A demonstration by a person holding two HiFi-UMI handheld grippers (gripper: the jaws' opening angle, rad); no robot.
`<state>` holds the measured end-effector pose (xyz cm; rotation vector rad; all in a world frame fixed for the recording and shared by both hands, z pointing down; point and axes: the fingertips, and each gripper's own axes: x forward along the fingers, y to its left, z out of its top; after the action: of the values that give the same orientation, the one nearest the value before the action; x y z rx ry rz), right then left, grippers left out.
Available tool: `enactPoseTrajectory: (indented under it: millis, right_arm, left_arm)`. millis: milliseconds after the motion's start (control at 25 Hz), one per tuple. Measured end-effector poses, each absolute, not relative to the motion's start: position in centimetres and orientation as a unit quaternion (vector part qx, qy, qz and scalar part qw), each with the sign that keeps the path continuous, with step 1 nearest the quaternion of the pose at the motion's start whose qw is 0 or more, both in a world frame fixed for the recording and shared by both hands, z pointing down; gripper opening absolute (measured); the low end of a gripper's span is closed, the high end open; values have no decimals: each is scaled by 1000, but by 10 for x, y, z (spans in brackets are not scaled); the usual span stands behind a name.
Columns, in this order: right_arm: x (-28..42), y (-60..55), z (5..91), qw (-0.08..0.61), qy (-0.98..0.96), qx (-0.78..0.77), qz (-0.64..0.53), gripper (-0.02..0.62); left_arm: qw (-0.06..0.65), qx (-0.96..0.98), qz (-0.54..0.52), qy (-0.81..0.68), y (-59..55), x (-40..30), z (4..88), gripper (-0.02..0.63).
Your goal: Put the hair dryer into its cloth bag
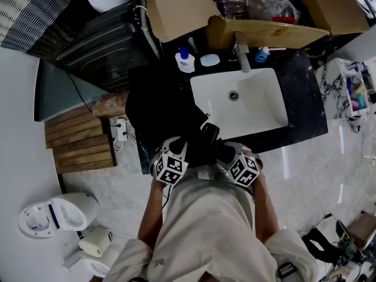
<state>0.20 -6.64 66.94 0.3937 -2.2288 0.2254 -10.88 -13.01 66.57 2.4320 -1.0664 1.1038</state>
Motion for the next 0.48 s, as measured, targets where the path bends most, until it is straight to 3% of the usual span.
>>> enactPoseTrajectory:
  millis: [40,80,160,240,480]
  right_arm:
    - [2,-66,669,420,-889,157,90,199]
    - [2,-66,669,420,-889,156,90,199]
    - [2,-66,669,420,-889,156,90,199]
    - [1,-66,669,420,-889,158,90,200]
    - [2,-67,668,414,-891,162,90,199]
  left_arm:
    - [132,837,387,-362,-129,-107,670,101]
    - [133,837,391,-359,-129,-106,673,117]
    - [126,834,399,-359,-128,-105,677,97]
    - [114,831,409,-361,-128,-105,680,23]
    - [134,833,382,-376,-133,-107,666,6]
